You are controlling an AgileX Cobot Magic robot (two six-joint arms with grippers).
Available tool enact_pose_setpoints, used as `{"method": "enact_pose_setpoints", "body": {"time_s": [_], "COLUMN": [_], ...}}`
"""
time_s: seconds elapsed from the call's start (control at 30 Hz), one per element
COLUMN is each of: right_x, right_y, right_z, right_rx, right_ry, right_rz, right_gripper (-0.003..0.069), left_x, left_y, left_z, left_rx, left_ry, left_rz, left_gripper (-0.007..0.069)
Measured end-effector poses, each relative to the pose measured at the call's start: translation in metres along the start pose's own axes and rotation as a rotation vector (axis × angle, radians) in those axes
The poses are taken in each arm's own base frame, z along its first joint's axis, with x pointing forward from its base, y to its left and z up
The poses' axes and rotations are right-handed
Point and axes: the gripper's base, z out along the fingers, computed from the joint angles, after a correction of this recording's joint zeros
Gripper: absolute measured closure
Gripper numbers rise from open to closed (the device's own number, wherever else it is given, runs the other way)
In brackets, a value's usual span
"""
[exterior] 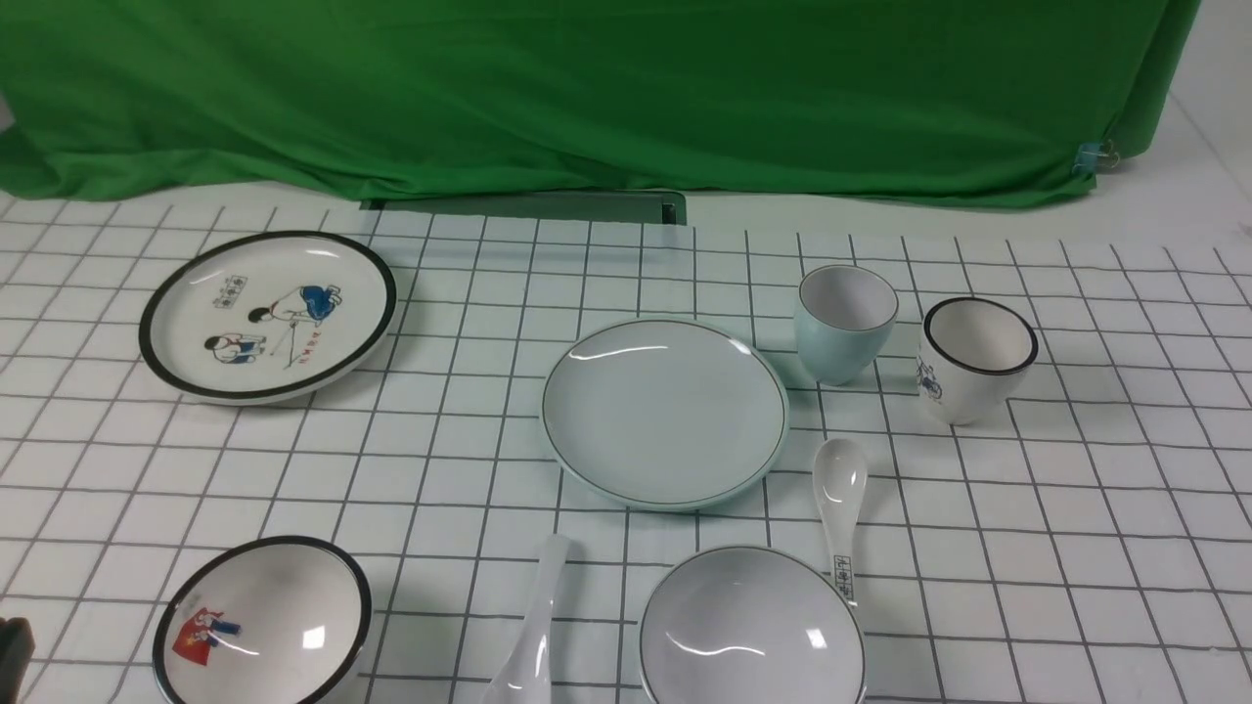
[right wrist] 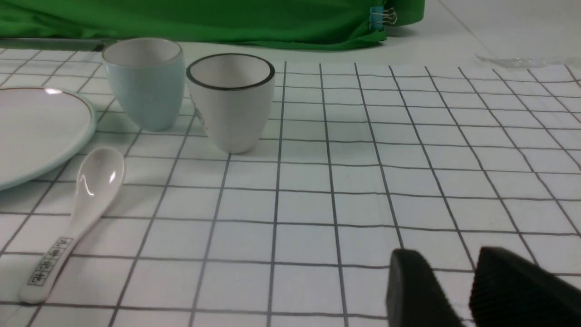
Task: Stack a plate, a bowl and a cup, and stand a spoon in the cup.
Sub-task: Use the right arm to grab a blue rice bowl
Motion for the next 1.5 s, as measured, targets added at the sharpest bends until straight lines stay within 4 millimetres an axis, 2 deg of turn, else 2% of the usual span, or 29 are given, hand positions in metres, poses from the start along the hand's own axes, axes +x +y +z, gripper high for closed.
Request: {"method": "enact_pose_setpoints", "body": {"time_s": [0.53,0.6,0.63,0.7,0.73,0.8,0.83,0.87,0.9,0.93,1.0,1.2,1.27,1.37,1.43,1.47,1.5], "right_x": [0.000,0.000,0.000,0.000,0.000,0.000,0.000,0.000,0.000,0.000,0.000,-0.001,-0.004,-0.010,-0.024,-0.026,-0.039], "right_y": [0.000,0.000,0.000,0.001,0.001,0.003,0.004,0.004,0.004,0.004,0.004,0.004,0.004,0.004,0.005,0.005,0.006], "right_z": [0.000,0.000,0.000,0.000,0.000,0.000,0.000,0.000,0.000,0.000,0.000,0.000,0.000,-0.001,-0.004,-0.005,-0.008], "right_rx": [0.000,0.000,0.000,-0.013,-0.016,-0.032,-0.040,-0.042,-0.043,-0.045,-0.044,-0.042,-0.059,-0.097,-0.150,-0.153,-0.173], "right_ry": [-0.003,-0.003,-0.003,0.000,0.001,0.008,0.015,0.019,0.019,0.024,0.025,0.017,-0.016,-0.072,-0.136,-0.139,-0.148], "right_rz": [0.049,0.098,0.106,0.362,0.418,0.669,0.873,0.989,1.010,1.132,1.170,1.120,1.072,0.971,0.800,0.787,0.685], "right_gripper": [0.0417,0.0417,0.0417,0.0417,0.0417,0.0417,0.0417,0.0417,0.0417,0.0417,0.0417,0.0417,0.0417,0.0431,0.0477,0.0489,0.0541], "left_x": [-0.001,-0.008,-0.009,-0.017,-0.017,-0.019,-0.019,-0.020,-0.020,-0.020,-0.020,-0.020,-0.025,-0.045,-0.081,-0.081,-0.098], "left_y": [0.000,0.000,0.000,0.001,0.001,0.002,0.002,0.002,0.002,0.002,0.002,0.003,0.002,0.002,0.001,0.001,0.000], "left_z": [0.000,0.000,0.000,-0.002,-0.002,-0.002,-0.002,-0.002,-0.002,-0.002,-0.002,-0.002,-0.004,-0.011,-0.028,-0.028,-0.032], "left_rx": [-0.004,0.006,0.005,0.064,0.069,0.100,0.124,0.131,0.132,0.132,0.130,0.129,0.144,0.179,0.224,0.218,0.214], "left_ry": [-0.014,-0.088,-0.094,-0.181,-0.184,-0.198,-0.198,-0.197,-0.197,-0.199,-0.199,-0.202,-0.201,-0.223,-0.224,-0.222,-0.169], "left_rz": [0.010,-0.135,-0.143,-0.762,-0.808,-1.118,-1.333,-1.390,-1.397,-1.407,-1.396,-1.393,-1.378,-1.281,-1.030,-1.012,-0.870], "left_gripper": [0.0653,0.0653,0.0653,0.0653,0.0653,0.0653,0.0653,0.0653,0.0653,0.0653,0.0653,0.0653,0.0653,0.0653,0.0653,0.0653,0.0653]}}
